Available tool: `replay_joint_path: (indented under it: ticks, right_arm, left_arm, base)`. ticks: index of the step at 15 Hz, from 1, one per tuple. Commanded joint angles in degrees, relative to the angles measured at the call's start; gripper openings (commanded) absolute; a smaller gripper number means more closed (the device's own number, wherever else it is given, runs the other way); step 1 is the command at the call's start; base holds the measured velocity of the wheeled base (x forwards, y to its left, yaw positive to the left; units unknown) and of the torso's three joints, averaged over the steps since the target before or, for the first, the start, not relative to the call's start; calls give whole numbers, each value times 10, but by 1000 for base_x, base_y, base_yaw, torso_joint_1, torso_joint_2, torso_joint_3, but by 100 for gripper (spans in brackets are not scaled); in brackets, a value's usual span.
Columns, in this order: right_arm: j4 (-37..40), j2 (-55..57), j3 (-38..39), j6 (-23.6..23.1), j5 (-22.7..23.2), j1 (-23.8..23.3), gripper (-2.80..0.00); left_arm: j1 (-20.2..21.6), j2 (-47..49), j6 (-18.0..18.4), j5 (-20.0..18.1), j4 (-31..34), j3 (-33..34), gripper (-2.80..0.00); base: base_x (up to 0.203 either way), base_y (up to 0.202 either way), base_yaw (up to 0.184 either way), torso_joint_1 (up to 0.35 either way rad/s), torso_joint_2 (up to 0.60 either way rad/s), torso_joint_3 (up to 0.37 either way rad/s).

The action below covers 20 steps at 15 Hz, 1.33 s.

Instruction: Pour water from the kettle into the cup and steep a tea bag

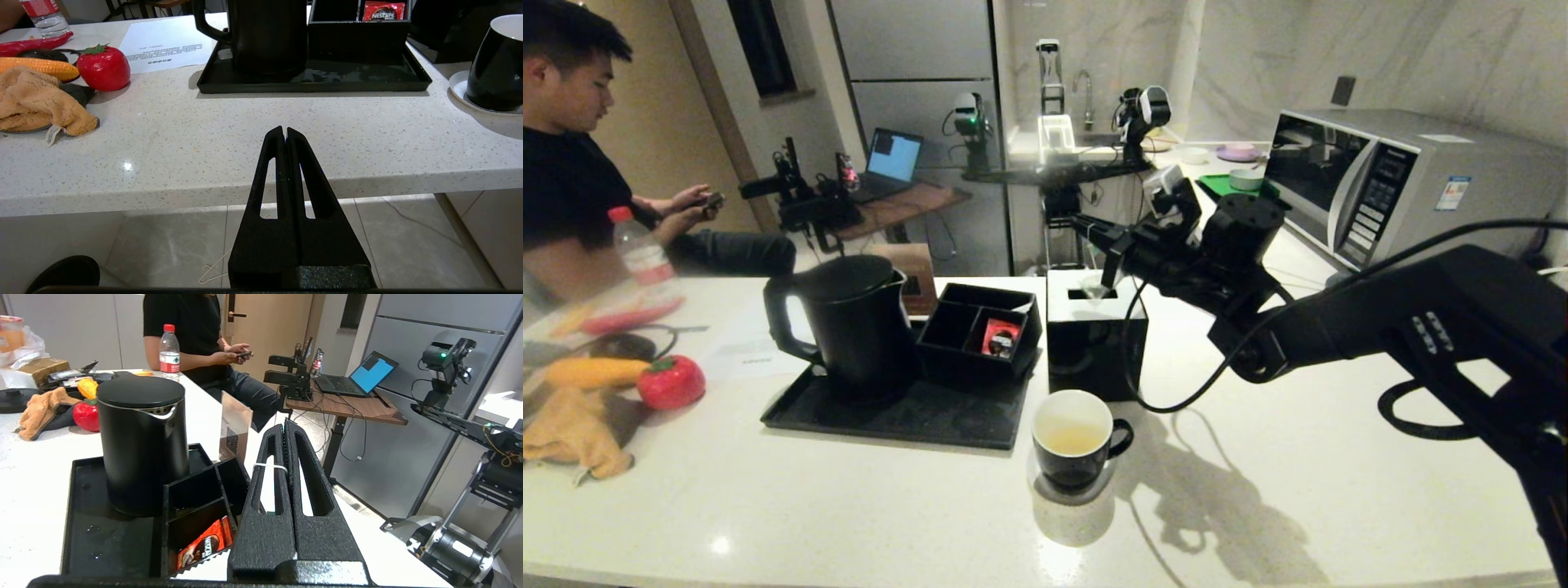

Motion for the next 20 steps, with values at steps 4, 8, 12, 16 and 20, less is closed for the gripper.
replay_joint_path:
  ticks: [4, 8, 12, 16, 20]
  right_arm:
    - [-33, 12, 21, 0, 1, -14, -280]
    - [-74, 6, 65, -1, 0, -14, -280]
    - [-76, 3, 78, -7, 0, -14, -280]
    - [-70, 7, 78, -29, 0, -22, -280]
    - [-67, 14, 80, -36, 1, -22, -280]
  left_arm:
    - [0, 0, 0, 0, 0, 0, -280]
    - [0, 0, 0, 0, 0, 0, -280]
    - [0, 0, 0, 0, 0, 0, -280]
    - [0, 0, 0, 0, 0, 0, -280]
    - [0, 0, 0, 0, 0, 0, -280]
  base:
    - [0, 0, 0, 0, 0, 0]
    - [0, 0, 0, 0, 0, 0]
    - [0, 0, 0, 0, 0, 0]
    - [0, 0, 0, 0, 0, 0]
    - [0, 0, 0, 0, 0, 0]
